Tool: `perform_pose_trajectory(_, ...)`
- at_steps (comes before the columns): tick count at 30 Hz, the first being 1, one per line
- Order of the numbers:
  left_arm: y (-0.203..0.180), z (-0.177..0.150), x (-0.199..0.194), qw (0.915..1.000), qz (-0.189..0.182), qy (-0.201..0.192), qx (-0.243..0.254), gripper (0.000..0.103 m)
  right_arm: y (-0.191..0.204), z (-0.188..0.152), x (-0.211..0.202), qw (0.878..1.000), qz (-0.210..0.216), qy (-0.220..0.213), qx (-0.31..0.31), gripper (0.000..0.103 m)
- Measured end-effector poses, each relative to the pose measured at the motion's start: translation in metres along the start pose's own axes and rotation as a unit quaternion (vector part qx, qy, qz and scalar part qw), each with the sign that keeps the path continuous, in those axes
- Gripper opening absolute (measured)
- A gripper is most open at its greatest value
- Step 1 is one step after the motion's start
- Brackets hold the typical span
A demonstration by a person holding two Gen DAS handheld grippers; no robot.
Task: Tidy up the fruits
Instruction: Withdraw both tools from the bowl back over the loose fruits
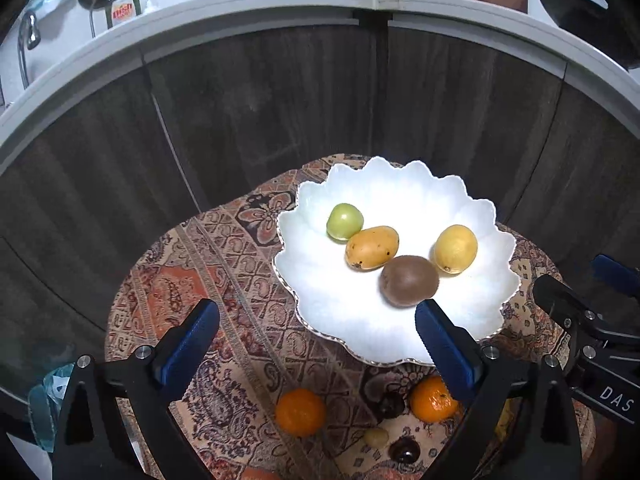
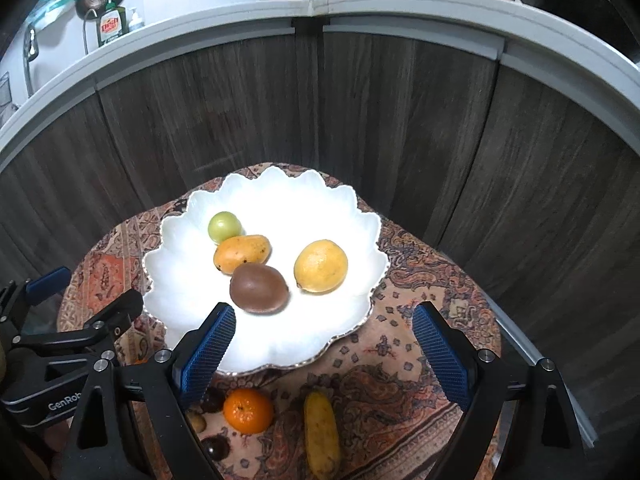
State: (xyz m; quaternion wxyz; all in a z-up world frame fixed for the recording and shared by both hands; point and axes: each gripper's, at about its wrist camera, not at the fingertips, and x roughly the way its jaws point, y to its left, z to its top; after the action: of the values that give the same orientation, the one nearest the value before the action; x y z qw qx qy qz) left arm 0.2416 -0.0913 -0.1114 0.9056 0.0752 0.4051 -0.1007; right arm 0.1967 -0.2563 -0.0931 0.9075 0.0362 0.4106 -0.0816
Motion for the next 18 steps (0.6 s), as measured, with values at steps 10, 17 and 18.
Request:
perform_pose_trajectory(10, 0.003, -0.008, -0.032, 0.9998, 0.005, -0.019, 0.000, 0.100, 0.000, -0.006, -0.030, 1.000, -0.003, -0.020, -0.002, 0.091)
perform_pose_trajectory(17, 0.005, -0.015, -0.043, 0.9998, 0.010, -0.017, 0.001, 0.100, 0.001, -0.013, -0.041, 1.000, -0.002, -0.024, -0.005, 0.091)
perform_pose_trajectory(18, 0.005, -0.017, -0.043, 0.9998, 0.011, -0.017, 0.001, 0.100, 0.001, -0.014, -0.042, 1.000, -0.003, -0.024, -0.005, 0.091)
